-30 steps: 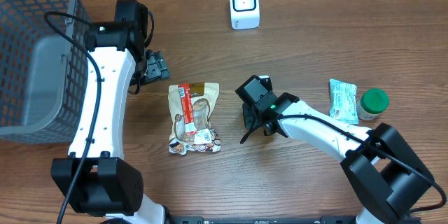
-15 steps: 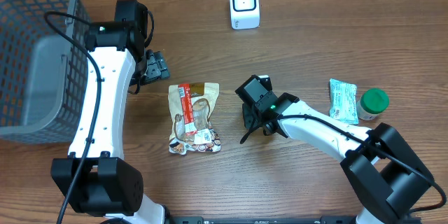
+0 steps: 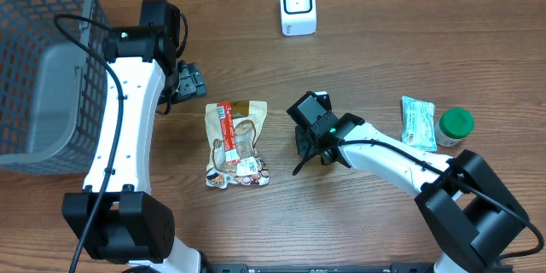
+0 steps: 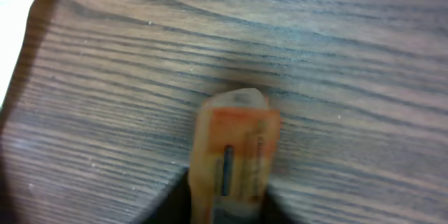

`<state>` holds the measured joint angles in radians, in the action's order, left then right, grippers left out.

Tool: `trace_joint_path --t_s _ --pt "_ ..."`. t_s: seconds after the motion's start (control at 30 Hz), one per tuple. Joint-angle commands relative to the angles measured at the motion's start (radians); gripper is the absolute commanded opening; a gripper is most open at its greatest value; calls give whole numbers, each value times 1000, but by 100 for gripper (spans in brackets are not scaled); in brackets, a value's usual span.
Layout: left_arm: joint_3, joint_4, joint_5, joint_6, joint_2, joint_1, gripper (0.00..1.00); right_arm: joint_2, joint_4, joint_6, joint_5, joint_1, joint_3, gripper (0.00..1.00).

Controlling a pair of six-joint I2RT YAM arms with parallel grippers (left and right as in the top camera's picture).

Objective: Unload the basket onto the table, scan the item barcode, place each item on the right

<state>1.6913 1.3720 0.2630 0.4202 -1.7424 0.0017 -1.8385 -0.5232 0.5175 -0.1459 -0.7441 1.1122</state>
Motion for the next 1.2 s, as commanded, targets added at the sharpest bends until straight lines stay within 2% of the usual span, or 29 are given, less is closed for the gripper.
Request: trace_joint_path --t_s 0.0,0.17,0.23,0.33,0.37,0.67,0.77,1.17 --pt "21 0 6 18 -2 -2 99 -4 6 -2 -11 -1 -6 37" --pt "21 0 6 18 -2 -2 99 -4 7 -2 -12 -1 -6 38" --pt "21 0 6 18 -2 -2 100 -2 6 -2 -31 1 -5 29" --pt "21 0 6 18 -2 -2 100 11 -2 -2 -36 11 -4 7" --pt "21 0 6 18 -2 -2 100 18 -5 -2 -37 14 -4 4" --pt "21 0 6 18 -2 -2 99 109 -37 -35 -36 72 -4 4" --pt "21 0 6 18 -2 -2 100 109 -58 -82 -37 73 -5 4" --pt "21 0 6 18 -2 -2 99 108 -69 -81 -36 73 -9 7"
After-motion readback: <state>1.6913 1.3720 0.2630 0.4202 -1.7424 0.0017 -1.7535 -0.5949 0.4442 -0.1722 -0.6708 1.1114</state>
